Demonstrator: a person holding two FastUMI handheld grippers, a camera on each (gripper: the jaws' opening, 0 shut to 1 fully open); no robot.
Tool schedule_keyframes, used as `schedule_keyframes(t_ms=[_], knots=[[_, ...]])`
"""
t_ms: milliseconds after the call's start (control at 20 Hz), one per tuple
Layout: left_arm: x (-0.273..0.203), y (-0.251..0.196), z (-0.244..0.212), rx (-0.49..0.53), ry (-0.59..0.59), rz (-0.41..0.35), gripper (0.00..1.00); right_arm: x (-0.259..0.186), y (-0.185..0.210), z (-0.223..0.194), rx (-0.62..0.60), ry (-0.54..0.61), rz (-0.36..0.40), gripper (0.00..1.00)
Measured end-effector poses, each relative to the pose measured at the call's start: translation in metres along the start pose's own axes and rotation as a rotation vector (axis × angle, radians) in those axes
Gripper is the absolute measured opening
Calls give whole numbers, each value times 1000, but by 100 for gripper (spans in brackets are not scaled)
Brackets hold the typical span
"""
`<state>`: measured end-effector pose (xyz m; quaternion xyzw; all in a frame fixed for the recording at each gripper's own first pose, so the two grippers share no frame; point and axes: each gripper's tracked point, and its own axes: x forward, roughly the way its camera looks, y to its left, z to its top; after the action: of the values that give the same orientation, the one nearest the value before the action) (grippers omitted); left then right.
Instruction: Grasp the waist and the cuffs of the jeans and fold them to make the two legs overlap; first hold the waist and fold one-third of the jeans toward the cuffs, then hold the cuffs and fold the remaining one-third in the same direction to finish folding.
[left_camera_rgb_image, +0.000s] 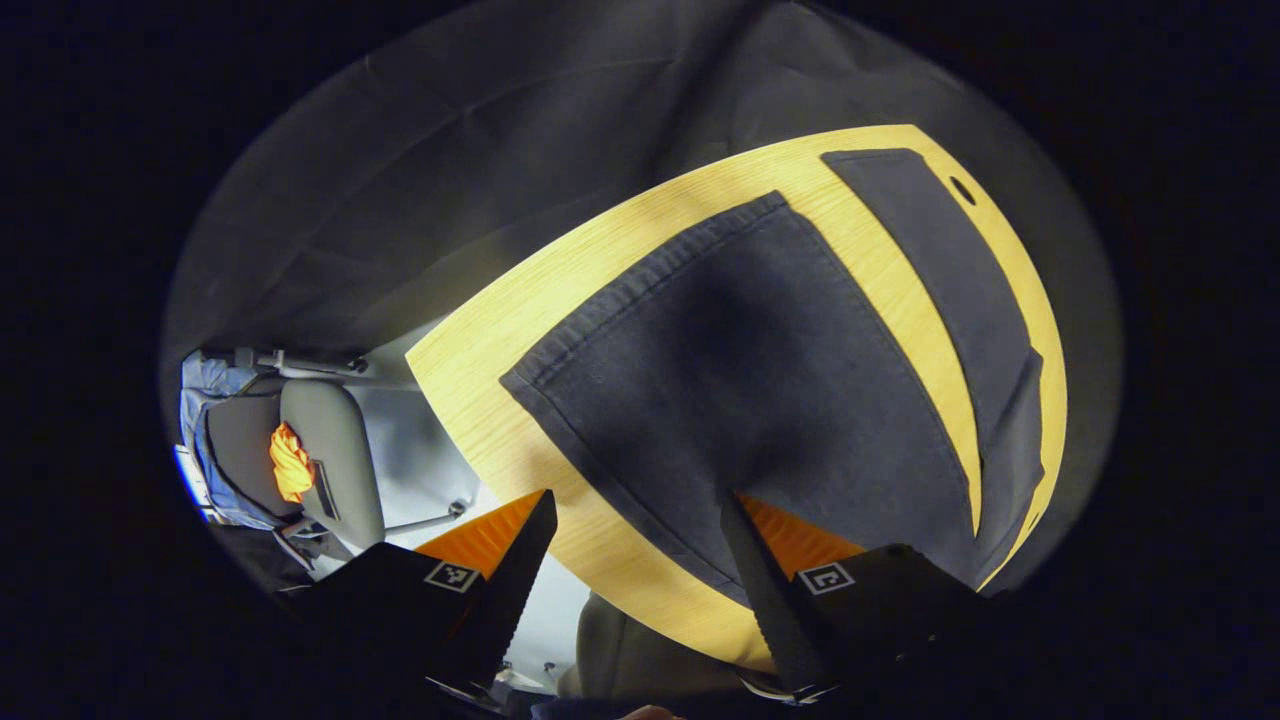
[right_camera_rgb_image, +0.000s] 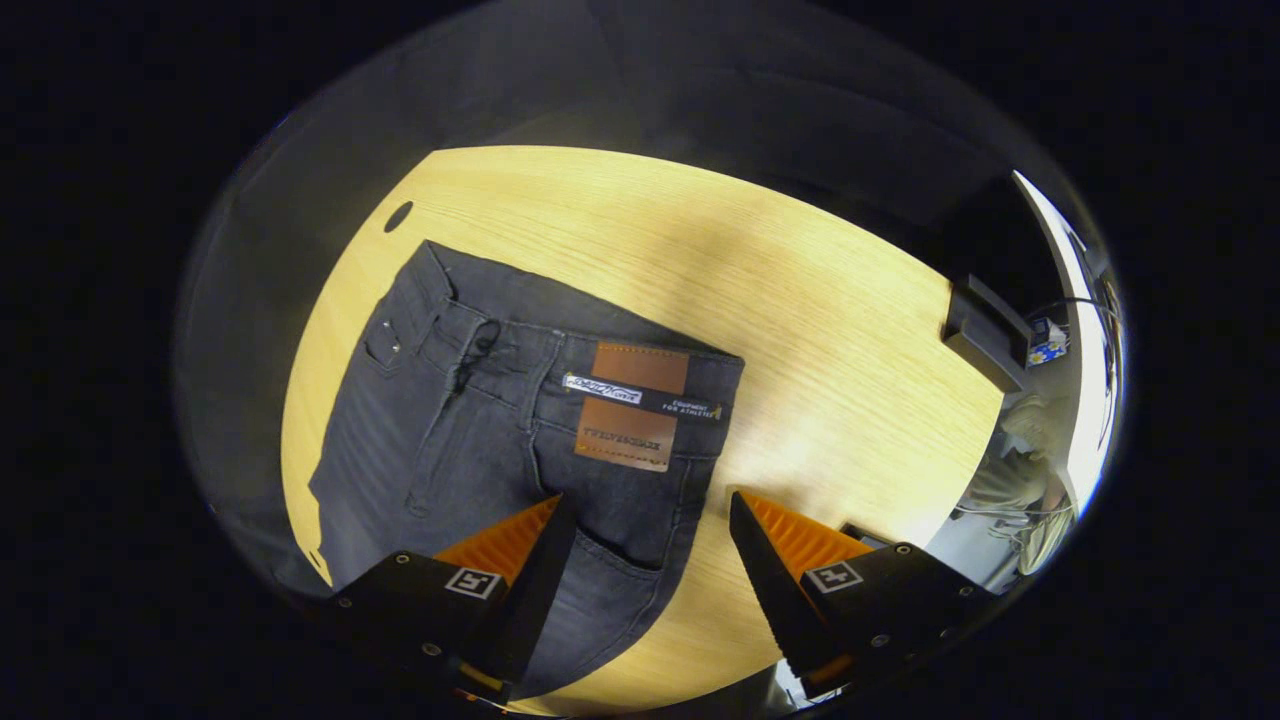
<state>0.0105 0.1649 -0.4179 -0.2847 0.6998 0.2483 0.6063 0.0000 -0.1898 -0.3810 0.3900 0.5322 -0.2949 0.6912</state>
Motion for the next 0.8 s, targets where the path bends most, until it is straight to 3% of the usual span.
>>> schedule_keyframes(t_ms=[150,350,450,500,600,650,700,750,800], knots=[[4,6,14,-44,23,49,99,4,2,4,8,10,-30,95],[15,-10,25,-141,38,4,95,8,1,5,-29,14,-129,93],[20,-6,23,-159,6,9,96,8,4,5,-62,-8,-136,92],[22,-2,26,-151,0,3,96,4,7,1,-62,-17,-132,89],[20,0,26,-128,-12,-4,90,9,7,6,-77,-26,-102,66],[19,-3,28,-92,-20,-14,78,10,11,3,-65,-15,-66,53],[17,-6,41,-53,-73,-43,72,7,16,5,-49,-28,-45,46],[21,-15,49,-63,-123,-61,37,8,13,2,-61,-12,-11,34],[21,-19,46,-46,-116,-69,3,5,12,2,-51,-9,24,38]])
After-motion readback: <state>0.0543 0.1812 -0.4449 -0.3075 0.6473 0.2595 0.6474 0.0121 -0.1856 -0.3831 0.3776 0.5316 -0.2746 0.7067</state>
